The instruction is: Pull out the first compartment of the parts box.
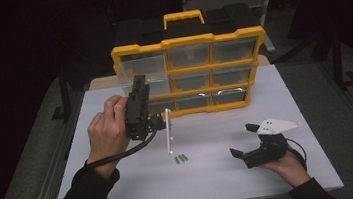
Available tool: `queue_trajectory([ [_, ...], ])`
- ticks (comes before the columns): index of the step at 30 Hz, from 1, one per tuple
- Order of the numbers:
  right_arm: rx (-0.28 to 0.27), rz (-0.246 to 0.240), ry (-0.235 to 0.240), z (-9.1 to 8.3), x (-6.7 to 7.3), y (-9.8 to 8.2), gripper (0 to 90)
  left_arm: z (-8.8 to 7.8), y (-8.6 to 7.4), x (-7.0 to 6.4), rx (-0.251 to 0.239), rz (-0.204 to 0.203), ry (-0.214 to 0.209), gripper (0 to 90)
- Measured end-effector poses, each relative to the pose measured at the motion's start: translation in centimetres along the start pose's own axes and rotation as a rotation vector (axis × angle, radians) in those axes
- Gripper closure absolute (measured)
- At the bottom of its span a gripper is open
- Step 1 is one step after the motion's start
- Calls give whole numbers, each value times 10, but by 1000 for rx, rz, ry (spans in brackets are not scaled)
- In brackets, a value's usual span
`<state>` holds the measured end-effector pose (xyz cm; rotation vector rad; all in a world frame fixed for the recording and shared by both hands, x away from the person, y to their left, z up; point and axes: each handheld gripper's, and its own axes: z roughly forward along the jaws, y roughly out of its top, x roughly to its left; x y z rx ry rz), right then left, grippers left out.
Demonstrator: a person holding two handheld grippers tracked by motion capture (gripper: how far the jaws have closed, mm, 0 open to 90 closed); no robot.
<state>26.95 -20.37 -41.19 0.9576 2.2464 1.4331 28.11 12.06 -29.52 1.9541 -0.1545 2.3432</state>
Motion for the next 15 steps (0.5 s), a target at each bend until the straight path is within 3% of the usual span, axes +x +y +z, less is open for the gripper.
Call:
queue_trajectory([
  [7,0,0,0,0,0,0,0,-6,2,-5,-1,-15,10,431],
  [15,-1,1,1,0,0,0,0,-13,3,-12,-3,-29,-10,395],
])
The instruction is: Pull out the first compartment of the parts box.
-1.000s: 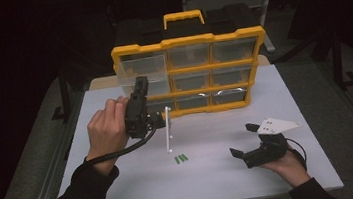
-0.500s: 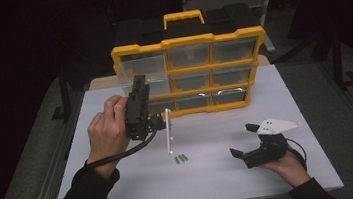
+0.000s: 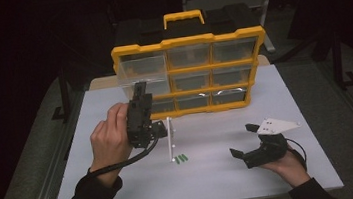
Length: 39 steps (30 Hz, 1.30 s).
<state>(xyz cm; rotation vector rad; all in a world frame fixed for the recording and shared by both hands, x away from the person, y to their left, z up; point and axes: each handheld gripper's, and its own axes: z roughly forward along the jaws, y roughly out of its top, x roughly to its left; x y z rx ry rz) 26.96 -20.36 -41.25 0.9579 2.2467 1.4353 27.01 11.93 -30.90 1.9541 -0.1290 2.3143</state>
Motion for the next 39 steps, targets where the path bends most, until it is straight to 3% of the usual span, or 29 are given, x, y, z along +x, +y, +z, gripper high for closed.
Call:
queue_trajectory([
  [22,4,-1,1,1,0,-1,0,-12,0,-33,-2,-62,-44,280],
  [39,10,-5,10,2,1,-2,0,-18,4,-62,-14,-62,-73,123],
])
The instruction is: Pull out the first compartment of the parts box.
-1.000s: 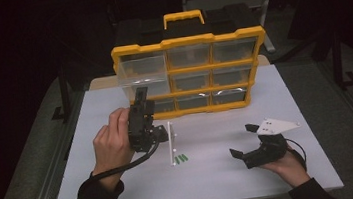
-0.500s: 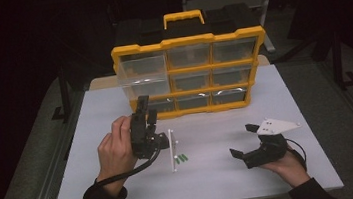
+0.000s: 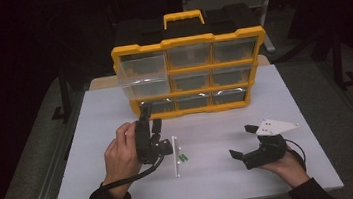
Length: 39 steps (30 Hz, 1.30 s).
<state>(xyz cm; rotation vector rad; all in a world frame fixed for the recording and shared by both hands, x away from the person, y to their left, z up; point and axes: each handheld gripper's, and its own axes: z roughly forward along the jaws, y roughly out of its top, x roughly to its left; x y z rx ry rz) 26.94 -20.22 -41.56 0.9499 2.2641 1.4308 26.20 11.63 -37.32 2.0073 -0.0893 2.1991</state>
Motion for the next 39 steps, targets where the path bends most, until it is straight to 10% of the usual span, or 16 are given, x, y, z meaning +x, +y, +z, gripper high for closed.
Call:
queue_trajectory([
  [26,1,-12,-7,1,0,0,0,2,-13,-61,31,-37,-137,0],
  [39,-2,-11,-5,-1,-1,-1,0,-1,-12,-67,36,-58,-166,0],
])
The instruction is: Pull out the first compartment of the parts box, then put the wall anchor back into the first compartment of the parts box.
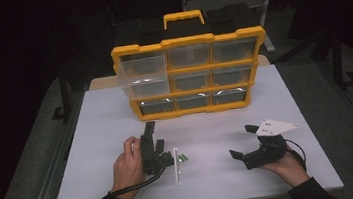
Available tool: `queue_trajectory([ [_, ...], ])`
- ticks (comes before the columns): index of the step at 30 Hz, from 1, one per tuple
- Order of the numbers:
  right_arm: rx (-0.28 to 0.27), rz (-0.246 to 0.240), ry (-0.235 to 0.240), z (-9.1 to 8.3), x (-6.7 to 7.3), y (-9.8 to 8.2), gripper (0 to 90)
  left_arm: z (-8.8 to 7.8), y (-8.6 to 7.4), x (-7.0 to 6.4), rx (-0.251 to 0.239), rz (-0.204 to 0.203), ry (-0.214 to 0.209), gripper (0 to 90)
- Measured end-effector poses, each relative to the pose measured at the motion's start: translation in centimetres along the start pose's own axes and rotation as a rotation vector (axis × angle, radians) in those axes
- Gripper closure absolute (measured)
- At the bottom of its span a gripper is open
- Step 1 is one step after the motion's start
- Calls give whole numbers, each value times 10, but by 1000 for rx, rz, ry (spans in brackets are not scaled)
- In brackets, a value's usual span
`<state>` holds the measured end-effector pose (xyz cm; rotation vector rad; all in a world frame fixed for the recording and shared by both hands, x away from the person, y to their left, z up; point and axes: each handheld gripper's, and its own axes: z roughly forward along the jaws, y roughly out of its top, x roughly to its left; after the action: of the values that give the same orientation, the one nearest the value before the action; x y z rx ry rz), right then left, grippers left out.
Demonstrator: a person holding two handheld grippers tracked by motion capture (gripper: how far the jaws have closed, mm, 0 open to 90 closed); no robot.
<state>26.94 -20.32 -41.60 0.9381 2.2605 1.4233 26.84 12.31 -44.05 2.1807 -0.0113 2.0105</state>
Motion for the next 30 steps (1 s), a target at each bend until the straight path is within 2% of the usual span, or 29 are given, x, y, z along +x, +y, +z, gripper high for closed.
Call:
queue_trajectory([
  [2,-1,2,-4,-1,0,0,0,-1,0,2,3,-28,-6,0],
  [5,0,1,-7,-1,0,0,0,-2,-1,5,16,-32,-17,0],
  [6,0,2,-8,-1,0,0,0,-2,-1,5,3,-64,-18,0],
  [10,-2,-2,-7,0,1,0,0,-4,-4,7,27,-92,-48,0],
  [11,1,1,-5,0,1,0,0,-2,-4,5,10,-130,-46,0],
  [14,2,-4,-3,1,0,1,0,-4,-7,5,9,-187,-53,0],
  [22,6,-6,2,2,0,1,0,-5,-12,8,26,-280,-59,0],
  [25,3,-5,5,3,0,1,0,-5,-14,9,40,-313,-78,0],
  [26,3,-5,6,3,0,1,0,-3,-15,8,28,-353,-82,0],
  [27,4,-5,6,3,0,1,0,-4,-16,9,44,-352,-91,0],
  [30,5,-6,5,3,0,1,0,-3,-18,11,55,-394,-111,0],
])
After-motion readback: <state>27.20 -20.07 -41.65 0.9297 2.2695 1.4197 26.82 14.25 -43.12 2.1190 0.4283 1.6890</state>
